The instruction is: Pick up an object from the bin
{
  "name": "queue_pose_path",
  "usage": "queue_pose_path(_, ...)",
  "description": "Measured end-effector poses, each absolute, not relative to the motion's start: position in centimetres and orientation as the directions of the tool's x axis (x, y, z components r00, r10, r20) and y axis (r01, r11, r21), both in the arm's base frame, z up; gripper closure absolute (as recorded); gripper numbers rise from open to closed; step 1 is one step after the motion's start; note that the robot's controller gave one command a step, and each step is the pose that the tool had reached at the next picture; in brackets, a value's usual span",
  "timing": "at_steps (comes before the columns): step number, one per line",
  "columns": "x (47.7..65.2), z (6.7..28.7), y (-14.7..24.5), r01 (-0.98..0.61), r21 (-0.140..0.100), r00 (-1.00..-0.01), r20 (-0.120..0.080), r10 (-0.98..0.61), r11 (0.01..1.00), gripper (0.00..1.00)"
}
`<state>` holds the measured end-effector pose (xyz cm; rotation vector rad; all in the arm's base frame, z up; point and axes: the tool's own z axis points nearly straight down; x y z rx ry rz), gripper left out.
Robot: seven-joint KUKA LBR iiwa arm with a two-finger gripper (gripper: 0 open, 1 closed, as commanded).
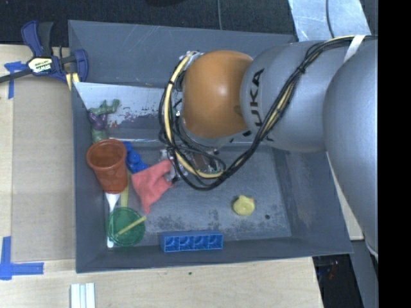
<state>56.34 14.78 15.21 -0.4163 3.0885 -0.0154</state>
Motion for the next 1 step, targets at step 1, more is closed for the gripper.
queue_pose_path(1, 56.3, 22.7, 14.49, -0.34, -0.014, -0.94, -0.017, -0.341, 0.94, 1.0)
